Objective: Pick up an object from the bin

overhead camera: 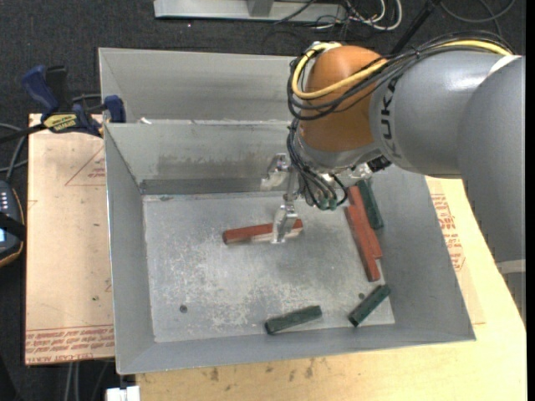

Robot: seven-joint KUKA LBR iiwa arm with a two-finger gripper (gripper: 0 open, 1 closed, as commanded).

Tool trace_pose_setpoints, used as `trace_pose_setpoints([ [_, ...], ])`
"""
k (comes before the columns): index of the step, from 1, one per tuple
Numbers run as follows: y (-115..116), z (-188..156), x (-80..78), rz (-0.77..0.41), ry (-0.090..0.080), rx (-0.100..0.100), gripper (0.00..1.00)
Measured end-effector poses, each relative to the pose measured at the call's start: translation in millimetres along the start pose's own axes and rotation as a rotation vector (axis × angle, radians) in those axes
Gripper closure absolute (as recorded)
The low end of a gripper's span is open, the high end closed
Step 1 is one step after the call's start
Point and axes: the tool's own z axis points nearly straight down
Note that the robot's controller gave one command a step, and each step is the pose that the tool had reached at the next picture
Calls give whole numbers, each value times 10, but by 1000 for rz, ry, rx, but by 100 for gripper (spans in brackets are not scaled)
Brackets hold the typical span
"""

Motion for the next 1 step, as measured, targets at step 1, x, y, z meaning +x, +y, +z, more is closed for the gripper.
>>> trace_pose_setpoints([
  [1,-24,552,-13,-78,-2,-1,0],
])
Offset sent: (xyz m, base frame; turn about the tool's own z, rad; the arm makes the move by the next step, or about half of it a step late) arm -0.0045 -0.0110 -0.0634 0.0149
